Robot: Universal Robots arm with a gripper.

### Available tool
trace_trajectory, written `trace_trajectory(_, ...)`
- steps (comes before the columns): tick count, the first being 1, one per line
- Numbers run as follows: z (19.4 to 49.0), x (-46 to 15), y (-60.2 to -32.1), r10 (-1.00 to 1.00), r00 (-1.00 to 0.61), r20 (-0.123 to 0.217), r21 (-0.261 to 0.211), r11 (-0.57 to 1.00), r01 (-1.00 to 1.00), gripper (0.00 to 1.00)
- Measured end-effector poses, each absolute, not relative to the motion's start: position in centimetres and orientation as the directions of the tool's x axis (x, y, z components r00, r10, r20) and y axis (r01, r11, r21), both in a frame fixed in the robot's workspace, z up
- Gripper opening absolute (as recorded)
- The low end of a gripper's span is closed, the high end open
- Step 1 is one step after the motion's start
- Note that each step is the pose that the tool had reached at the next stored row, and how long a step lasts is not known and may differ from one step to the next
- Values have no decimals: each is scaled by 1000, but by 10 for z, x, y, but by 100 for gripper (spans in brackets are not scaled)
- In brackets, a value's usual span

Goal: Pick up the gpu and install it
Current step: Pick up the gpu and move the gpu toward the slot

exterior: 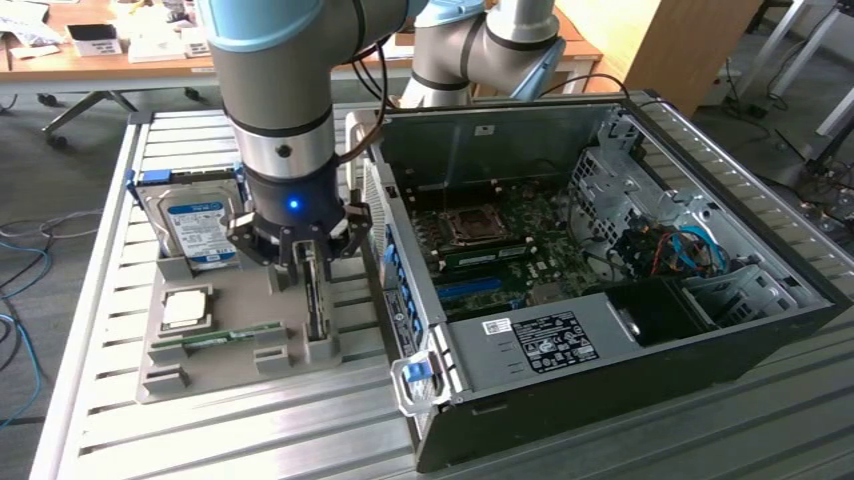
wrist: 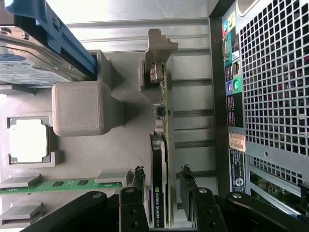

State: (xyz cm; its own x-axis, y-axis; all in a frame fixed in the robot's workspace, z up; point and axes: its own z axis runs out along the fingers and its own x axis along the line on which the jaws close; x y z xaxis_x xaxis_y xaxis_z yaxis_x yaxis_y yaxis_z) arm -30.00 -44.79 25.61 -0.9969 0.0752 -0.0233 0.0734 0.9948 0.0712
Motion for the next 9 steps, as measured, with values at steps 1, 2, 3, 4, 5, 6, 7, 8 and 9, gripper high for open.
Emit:
trace_trajectory(1,255,-300,-448,75,-997,-24,71,995,73,43)
trace_trajectory(2,254,-300,-448,75,-997,-24,71,995,73,43)
trace_trajectory(3,253,-300,-448,75,-997,-25,71,995,73,43)
trace_trajectory(4,252,-300,-448,75,-997,-25,71,995,73,43)
trace_trajectory(5,251,-300,-448,75,-997,-25,71,995,73,43)
trace_trajectory(6,250,-300,-448,75,-997,-25,71,995,73,43)
trace_trajectory(7,249,-300,-448,75,-997,-25,71,995,73,43)
trace_trajectory(8,249,-300,-448,75,-997,-25,71,995,73,43)
trace_trajectory(9,249,-300,-448,75,-997,-25,71,995,73,43)
